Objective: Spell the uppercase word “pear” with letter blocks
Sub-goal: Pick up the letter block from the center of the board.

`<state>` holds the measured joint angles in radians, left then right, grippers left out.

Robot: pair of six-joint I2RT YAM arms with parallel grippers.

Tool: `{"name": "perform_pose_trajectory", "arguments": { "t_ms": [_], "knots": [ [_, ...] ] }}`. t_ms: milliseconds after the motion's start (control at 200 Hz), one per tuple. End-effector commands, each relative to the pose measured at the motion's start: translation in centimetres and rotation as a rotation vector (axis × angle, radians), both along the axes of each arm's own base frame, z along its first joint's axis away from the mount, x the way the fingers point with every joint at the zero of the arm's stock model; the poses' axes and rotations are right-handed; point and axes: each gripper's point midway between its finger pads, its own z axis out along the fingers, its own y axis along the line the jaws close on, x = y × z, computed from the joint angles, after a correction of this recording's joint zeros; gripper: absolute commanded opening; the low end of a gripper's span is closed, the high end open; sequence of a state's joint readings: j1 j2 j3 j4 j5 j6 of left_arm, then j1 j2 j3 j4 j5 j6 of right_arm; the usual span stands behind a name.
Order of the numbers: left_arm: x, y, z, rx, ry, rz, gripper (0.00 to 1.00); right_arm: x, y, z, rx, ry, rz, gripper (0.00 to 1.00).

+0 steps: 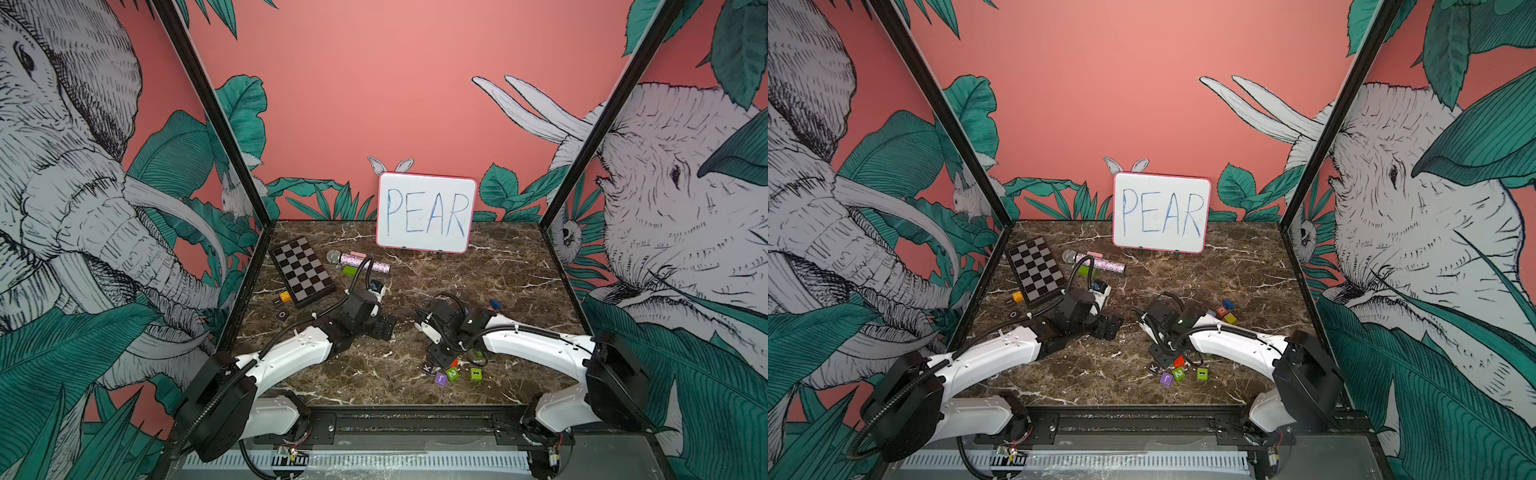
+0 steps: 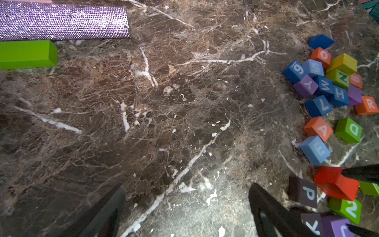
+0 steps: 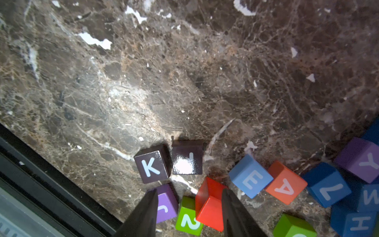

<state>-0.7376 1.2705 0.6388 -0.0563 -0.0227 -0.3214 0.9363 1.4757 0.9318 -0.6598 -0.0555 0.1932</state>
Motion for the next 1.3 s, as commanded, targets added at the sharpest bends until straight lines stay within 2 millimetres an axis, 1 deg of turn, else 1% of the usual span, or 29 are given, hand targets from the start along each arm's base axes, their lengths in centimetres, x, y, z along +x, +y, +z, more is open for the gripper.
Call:
{"name": "perform_pose_trajectory", "arguments": {
  "t_ms": [0,145,285,365,525,615,625,645,790,950,1085,1190,1250,1295],
  "knots": [
    [-0.4,-0.4,-0.6,-0.027,0.030,0.008,0.96,-0.4,0.2,-1.2,-0.009,0.021,0.019,0.48],
    [-0.3,-0.8,-1.1,-0.023,0.044,0.003,0.96,-0.2,0.0,-1.9,-0.046,0.019,0.033,0.45],
    [-0.3,-0.8,-1.5,-0.016,0.048,0.000,0.96,-0.3,-0.5,-2.8,-0.080,0.026,0.043,0.43],
    [-0.3,-0.8,-1.7,-0.017,0.048,0.002,0.96,-0.4,-0.8,-3.2,-0.097,0.030,0.046,0.43],
    [-0.4,-0.7,-1.9,-0.006,0.058,0.005,0.97,-0.2,-0.8,-3.6,-0.112,0.031,0.054,0.42],
    [-0.4,-0.7,-2.0,-0.001,0.060,0.002,0.97,0.0,-0.5,-3.3,-0.105,0.025,0.063,0.42],
    [-0.4,-0.7,-2.0,-0.001,0.060,0.002,0.97,-0.1,-0.6,-3.9,-0.120,0.036,0.064,0.42],
    [-0.4,-0.7,-2.0,0.000,0.060,0.001,0.97,-0.1,-0.6,-4.0,-0.127,0.039,0.066,0.42],
    [-0.3,-0.7,-2.3,0.006,0.064,0.000,0.98,0.4,-0.6,-3.8,-0.138,0.020,0.073,0.42],
    [-0.1,-0.9,-2.5,0.002,0.065,0.004,0.98,1.7,-0.7,-3.8,-0.144,0.014,0.069,0.42],
    [-0.1,-1.1,-2.8,-0.001,0.076,0.005,0.98,2.7,-0.3,-3.5,-0.132,0.006,0.080,0.42],
    [-0.2,-1.1,-3.3,0.006,0.085,0.004,0.98,2.9,0.3,-3.4,-0.102,0.015,0.092,0.42],
    [-0.2,-1.0,-3.5,0.010,0.087,0.003,0.98,3.2,0.3,-3.5,-0.090,0.020,0.088,0.40],
    [-0.2,-1.0,-3.7,0.013,0.088,0.002,0.98,3.4,0.4,-3.5,-0.081,0.028,0.085,0.36]
  ]
}}
